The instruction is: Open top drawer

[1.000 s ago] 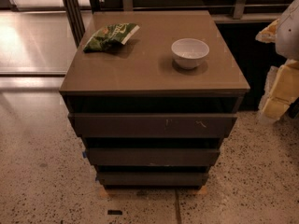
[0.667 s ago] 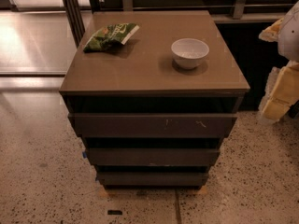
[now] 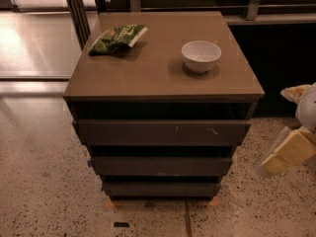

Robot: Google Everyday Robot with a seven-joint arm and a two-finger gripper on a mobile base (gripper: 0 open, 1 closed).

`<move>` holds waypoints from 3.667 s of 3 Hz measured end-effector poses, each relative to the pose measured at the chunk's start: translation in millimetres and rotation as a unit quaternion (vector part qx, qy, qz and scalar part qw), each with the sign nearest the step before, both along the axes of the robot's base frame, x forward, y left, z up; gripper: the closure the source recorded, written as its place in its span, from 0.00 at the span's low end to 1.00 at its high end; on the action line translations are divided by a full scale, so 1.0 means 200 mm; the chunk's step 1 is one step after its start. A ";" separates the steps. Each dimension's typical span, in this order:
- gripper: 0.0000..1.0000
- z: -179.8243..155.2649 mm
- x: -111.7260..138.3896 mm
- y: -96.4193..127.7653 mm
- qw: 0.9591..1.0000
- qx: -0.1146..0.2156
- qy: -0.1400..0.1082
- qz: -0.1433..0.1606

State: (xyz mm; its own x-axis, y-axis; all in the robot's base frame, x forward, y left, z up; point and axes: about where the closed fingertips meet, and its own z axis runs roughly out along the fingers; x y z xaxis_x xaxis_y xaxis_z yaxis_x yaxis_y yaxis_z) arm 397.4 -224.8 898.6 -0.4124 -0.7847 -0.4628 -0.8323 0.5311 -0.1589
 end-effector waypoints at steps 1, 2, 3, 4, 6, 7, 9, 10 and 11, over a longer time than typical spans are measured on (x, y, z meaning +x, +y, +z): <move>0.00 -0.29 0.09 0.11 0.994 0.105 -0.004 -0.020; 0.15 -0.26 0.21 0.15 0.986 0.155 -0.038 -0.045; 0.39 -0.25 0.21 0.15 0.986 0.154 -0.039 -0.046; 0.62 -0.25 0.21 0.15 0.986 0.154 -0.039 -0.046; 1.00 -0.31 0.26 0.15 0.981 0.175 -0.063 -0.062; 1.00 -0.44 0.36 0.15 0.965 0.221 -0.105 -0.093; 1.00 -0.57 0.66 0.06 0.934 0.253 -0.186 -0.169; 1.00 -0.58 0.68 0.03 0.932 0.248 -0.195 -0.180; 1.00 -0.61 0.68 0.03 0.932 0.246 -0.188 -0.189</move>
Offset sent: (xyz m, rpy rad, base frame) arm 0.0131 0.0182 -0.0521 0.1834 -0.0017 -0.0342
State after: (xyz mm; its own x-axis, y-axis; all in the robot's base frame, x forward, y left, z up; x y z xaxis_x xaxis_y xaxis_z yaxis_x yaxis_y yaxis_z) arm 534.3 -218.1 776.6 -0.3520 -0.2718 -0.8957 -0.5055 0.8606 -0.0625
